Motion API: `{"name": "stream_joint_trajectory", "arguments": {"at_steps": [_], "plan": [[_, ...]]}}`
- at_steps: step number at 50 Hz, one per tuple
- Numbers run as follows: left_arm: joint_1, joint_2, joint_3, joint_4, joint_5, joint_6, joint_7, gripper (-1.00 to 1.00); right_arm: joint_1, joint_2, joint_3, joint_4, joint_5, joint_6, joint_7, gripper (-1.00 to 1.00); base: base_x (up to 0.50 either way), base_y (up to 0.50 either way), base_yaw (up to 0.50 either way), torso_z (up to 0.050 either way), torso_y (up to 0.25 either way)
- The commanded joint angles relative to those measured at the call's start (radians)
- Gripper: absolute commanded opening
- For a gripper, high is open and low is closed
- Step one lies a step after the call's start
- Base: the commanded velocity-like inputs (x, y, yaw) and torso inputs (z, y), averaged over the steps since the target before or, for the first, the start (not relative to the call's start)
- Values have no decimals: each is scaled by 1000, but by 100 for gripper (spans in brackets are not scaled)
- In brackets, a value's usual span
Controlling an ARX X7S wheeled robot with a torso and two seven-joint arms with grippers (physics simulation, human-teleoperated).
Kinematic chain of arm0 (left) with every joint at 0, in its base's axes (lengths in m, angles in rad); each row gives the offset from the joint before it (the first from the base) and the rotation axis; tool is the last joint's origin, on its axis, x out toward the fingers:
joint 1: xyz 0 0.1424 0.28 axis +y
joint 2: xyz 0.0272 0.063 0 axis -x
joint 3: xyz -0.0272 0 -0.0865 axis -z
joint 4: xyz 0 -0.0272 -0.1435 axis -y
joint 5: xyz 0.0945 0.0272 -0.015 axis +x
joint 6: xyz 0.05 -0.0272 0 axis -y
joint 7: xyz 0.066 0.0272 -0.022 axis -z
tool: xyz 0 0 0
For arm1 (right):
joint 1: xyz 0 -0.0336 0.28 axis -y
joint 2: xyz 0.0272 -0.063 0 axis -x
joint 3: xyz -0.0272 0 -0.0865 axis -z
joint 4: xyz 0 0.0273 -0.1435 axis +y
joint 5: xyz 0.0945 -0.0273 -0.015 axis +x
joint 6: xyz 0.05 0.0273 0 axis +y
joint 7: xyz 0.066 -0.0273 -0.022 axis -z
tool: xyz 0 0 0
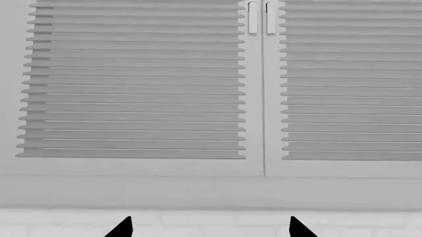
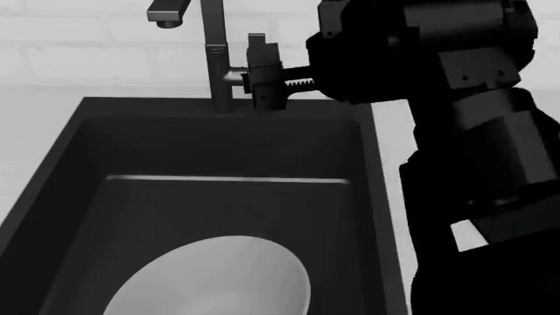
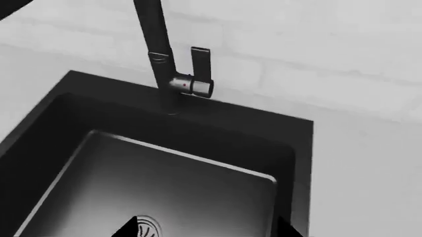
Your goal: Move the fresh-baked cupcake off the tray onto the counter, and place the bowl used for mixing into the sink.
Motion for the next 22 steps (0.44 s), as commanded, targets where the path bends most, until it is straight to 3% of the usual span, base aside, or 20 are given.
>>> {"name": "stream_joint_trajectory", "arguments": {"at_steps": [1, 5, 13, 22], "plan": [[-21, -5, -1, 30, -40, 10, -33, 100, -38, 223, 414, -744, 275, 265, 508, 100, 0, 0, 0, 0, 0], [-43, -6, 1, 73, -86, 33, -85, 100, -112, 250, 595, -938, 468, 378, 763, 100, 0, 0, 0, 0, 0], [-95, 5, 13, 125, -155, 64, -164, 100, -159, 308, 723, -1081, 768, 406, 1103, 100, 0, 0, 0, 0, 0], [-119, 20, 25, 114, -142, 56, -160, 100, -273, 369, 763, -1257, 929, 344, 1242, 100, 0, 0, 0, 0, 0]]}}
